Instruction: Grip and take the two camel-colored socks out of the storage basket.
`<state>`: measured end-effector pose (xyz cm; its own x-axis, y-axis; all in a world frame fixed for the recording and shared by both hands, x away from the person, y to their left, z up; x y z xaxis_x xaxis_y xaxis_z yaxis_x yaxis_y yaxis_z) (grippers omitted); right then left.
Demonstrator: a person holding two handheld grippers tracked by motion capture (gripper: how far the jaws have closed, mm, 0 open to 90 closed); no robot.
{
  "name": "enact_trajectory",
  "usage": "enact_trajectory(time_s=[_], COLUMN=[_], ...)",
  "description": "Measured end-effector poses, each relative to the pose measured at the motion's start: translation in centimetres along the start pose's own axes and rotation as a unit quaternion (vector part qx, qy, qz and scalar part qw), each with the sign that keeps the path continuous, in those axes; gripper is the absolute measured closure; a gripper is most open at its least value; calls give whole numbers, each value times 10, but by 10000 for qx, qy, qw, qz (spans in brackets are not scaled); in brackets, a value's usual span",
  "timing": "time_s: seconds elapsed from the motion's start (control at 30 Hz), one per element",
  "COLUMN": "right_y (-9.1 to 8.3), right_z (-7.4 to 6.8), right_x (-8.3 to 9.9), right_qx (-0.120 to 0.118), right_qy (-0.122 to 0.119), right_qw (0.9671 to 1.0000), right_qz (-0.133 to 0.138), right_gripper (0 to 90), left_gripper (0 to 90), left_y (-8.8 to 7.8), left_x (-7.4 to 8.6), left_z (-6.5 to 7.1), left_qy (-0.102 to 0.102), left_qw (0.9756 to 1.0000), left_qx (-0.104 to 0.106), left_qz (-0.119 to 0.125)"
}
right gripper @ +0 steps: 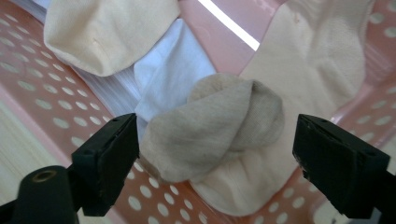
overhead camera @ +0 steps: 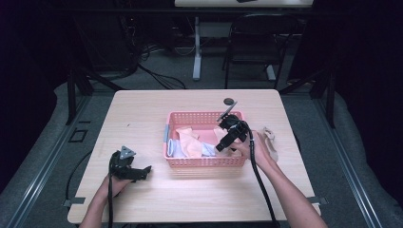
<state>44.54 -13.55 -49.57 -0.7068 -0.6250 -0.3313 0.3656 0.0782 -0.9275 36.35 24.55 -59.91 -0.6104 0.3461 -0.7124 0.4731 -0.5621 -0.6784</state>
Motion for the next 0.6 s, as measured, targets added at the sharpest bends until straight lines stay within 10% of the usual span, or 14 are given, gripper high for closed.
enact_trajectory(time_s=[0.3,0.6], right_y=[20,34], right_z=[-2,-2], right_x=[3,6], right_qx=[-26,-40], right_qy=[65,76], right_qw=[9997,9986], right_qz=[-240,-522], right_gripper=[267,587], left_gripper=[4,4], left_y=[0,0], left_x=[0,0], left_z=[0,0], left_qy=[9,8], left_qw=[10000,10000], left_qx=[-1,0], left_qz=[-11,-11])
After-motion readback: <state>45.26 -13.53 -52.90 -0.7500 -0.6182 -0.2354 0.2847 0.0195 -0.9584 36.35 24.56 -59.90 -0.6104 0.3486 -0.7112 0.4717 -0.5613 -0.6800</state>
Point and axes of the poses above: each handheld gripper's, and its own axes: y roughly forward along the jaws, x roughly out of its underside, z roughly to its right, the point moved 1 cm from there along y, roughly forward along the jaws, and after that the axes turned 15 degrees about x, right-handed, at the moved point
